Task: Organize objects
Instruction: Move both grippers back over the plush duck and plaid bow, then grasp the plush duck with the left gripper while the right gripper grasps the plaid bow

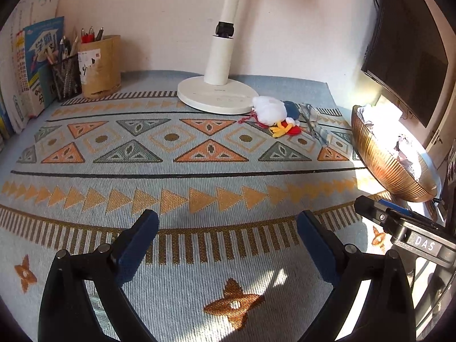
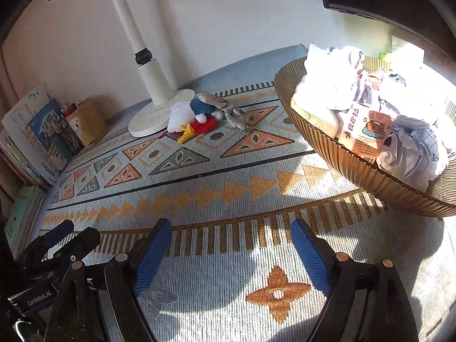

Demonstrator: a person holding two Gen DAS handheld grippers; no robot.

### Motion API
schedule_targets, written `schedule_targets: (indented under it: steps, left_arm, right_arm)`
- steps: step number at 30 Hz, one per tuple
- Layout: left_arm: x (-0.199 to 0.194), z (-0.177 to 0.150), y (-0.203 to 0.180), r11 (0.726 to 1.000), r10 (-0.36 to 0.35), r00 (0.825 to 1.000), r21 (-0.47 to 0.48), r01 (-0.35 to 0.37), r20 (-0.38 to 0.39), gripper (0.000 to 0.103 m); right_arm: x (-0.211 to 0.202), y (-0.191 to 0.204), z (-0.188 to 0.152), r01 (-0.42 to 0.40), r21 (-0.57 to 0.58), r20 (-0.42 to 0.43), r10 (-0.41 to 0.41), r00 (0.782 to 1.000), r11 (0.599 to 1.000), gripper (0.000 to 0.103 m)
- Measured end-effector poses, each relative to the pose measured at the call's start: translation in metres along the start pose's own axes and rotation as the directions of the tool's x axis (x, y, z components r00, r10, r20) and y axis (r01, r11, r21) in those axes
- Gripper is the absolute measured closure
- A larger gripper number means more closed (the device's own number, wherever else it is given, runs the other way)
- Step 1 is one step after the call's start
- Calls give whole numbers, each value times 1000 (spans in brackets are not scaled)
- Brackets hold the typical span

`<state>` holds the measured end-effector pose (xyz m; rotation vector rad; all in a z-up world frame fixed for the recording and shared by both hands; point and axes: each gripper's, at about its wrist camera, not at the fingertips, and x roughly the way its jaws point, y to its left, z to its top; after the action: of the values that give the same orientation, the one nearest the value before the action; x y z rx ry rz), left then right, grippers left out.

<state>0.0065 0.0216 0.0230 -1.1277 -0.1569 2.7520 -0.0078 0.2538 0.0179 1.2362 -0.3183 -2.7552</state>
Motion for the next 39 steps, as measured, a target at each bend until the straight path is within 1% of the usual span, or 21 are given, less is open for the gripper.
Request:
schedule_targets:
  steps: [8,9,11,12,14,16,17,20,22,25,27,28,29,30,31,32,33,34,35,37,39]
  left_arm:
    - [3,0,-4,1000,-5,1000,26,5,-21,5]
    - [6,1,-8,998,-31,998,57,34,-52,5]
    - [16,7,-18,977,-127,982,151,148,-141,5]
    - [18,12,-25,962,-118,981,228,151,-152,6]
    - [17,29,-38,919,-49,996,387,73,-71,6]
    - [22,52,-47,853,-35,999,521,20,18,5]
    - [29,63,-49,828,-40,999,561,13,35,5]
    - [60,92,-53,761,-91,996,642,87,-27,5]
    - [80,105,-58,717,-107,993,689,105,-40,5]
    - [109,118,-70,637,-112,994,766,88,-22,6]
    - [125,121,-80,565,-117,993,822,65,2,6]
    - [134,122,-85,537,-127,992,839,87,-22,6]
    - [141,124,-89,519,-149,987,844,130,-61,7]
    - [146,126,-93,506,-171,981,847,164,-88,11]
    - [150,129,-96,500,-196,975,845,190,-103,16]
    - [154,131,-98,498,-222,967,838,223,-126,19]
    - [158,133,-100,495,-241,959,830,255,-150,31]
    - [161,134,-101,490,-258,949,822,291,-182,45]
    - [162,134,-100,494,-269,943,813,308,-193,45]
    - [160,135,-94,511,-283,939,798,319,-195,47]
    - [156,137,-87,545,-288,935,768,337,-206,50]
  right_arm:
    - [7,-3,4,24,24,-31,-24,999,999,18]
    - [10,-4,7,25,35,-40,-24,999,999,18]
    - [16,-5,15,-6,98,-58,12,998,995,18]
    - [20,-5,21,-44,151,-61,53,997,988,18]
    - [28,0,35,-42,231,-60,57,997,972,18]
    - [38,6,52,-22,269,-42,35,999,963,18]
    - [43,10,60,-19,281,-19,25,999,959,18]
    - [54,13,79,-22,330,78,-4,997,944,18]
    - [60,12,90,6,347,124,-53,991,938,18]
    - [84,5,103,-19,388,103,-23,994,921,18]
    - [97,0,107,-40,406,96,1,995,913,18]
    - [101,-2,108,-47,412,101,6,995,910,18]
    - [104,-3,110,-57,414,107,14,994,908,18]
    - [104,-5,112,-71,415,112,26,993,907,21]
    - [105,-7,113,-91,417,115,47,992,904,32]
    - [108,-8,114,-93,418,100,56,993,904,38]
    - [109,-9,114,-78,419,87,45,995,905,50]
    - [109,-10,115,-71,422,86,38,996,904,54]
    - [109,-12,115,-79,429,88,45,995,900,57]
    - [115,-17,114,-119,450,70,98,993,885,92]
    - [114,-16,114,-142,441,81,118,990,886,93]
